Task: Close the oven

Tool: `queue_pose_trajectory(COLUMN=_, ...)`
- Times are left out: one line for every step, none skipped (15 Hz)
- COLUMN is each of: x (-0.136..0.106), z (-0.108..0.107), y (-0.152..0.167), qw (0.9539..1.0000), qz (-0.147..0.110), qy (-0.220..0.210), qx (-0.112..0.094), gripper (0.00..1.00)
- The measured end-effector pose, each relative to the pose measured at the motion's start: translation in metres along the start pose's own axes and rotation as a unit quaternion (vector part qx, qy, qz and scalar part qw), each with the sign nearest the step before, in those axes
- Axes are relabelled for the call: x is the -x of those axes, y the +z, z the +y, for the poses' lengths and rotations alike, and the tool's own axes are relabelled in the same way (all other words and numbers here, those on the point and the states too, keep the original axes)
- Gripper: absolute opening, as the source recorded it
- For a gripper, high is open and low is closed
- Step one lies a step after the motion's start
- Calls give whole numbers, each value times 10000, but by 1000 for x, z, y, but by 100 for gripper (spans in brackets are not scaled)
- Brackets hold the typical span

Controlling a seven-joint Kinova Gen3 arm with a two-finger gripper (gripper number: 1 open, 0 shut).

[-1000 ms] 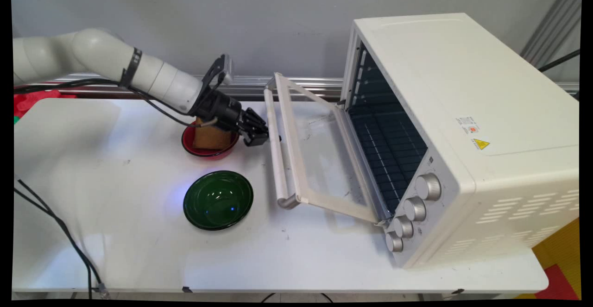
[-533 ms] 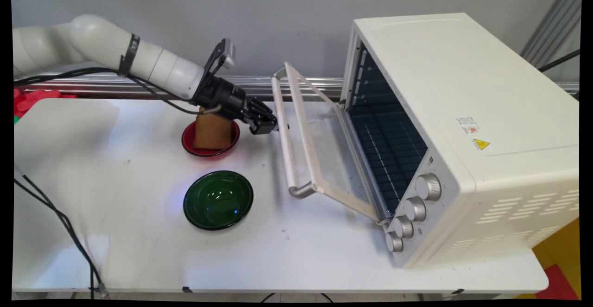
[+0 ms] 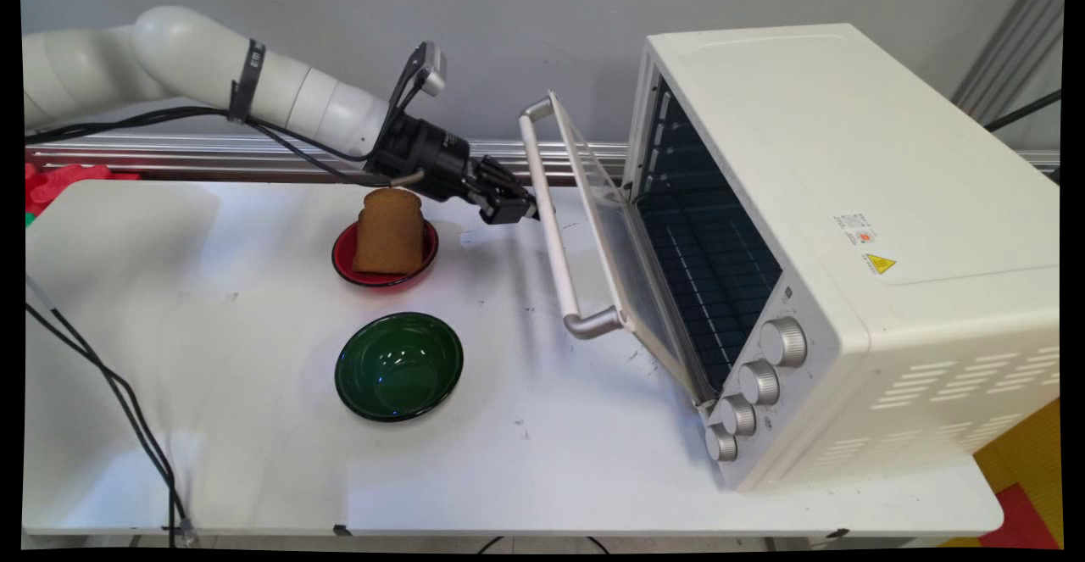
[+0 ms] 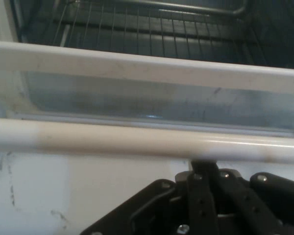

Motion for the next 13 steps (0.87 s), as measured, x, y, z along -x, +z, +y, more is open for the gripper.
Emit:
queue_pose_trajectory(x=-2, z=0, y=0, qw=10000, qz=22, qy=-3, qx=1, gripper=0)
queue_pose_trajectory(x=-5, z=1, y=1, qw=10000, qz=46, qy=-10, qx=0, gripper=0)
queue_pose_trajectory(x=-7, z=1, y=2, qw=10000, qz=69, qy=-14, qx=4, gripper=0)
queue_pose_trajectory(x=-9, z=2, y=2, qw=10000, qz=89, qy=-21, qx=5, gripper=0)
queue_pose_trajectory(x=-11, z=3, y=3, qw=9999, qz=113, qy=-26, qx=8, gripper=0)
queue_pose_trajectory(x=-13, z=4, y=4, qw=9999, qz=135, qy=-34, qx=10, gripper=0)
queue_pose_trajectory(x=-15, z=4, y=4, qw=9999, qz=154, qy=-41, qx=12, gripper=0)
queue_pose_trajectory(x=-16, z=4, y=5, qw=9999, qz=166, qy=-45, qx=13, gripper=0)
queue_pose_trajectory(x=-18, z=5, y=6, qw=9998, qz=182, qy=-48, qx=17, gripper=0)
queue_pose_trajectory(x=-19, z=5, y=6, qw=9998, qz=193, qy=-52, qx=16, gripper=0)
queue_pose_trajectory(x=-20, z=5, y=6, qw=9998, qz=205, qy=-57, qx=17, gripper=0)
queue_pose_trajectory(x=-20, z=5, y=7, qw=9998, qz=213, qy=-60, qx=17, gripper=0)
queue_pose_trajectory(x=-21, z=6, y=7, qw=9997, qz=219, qy=-63, qx=18, gripper=0)
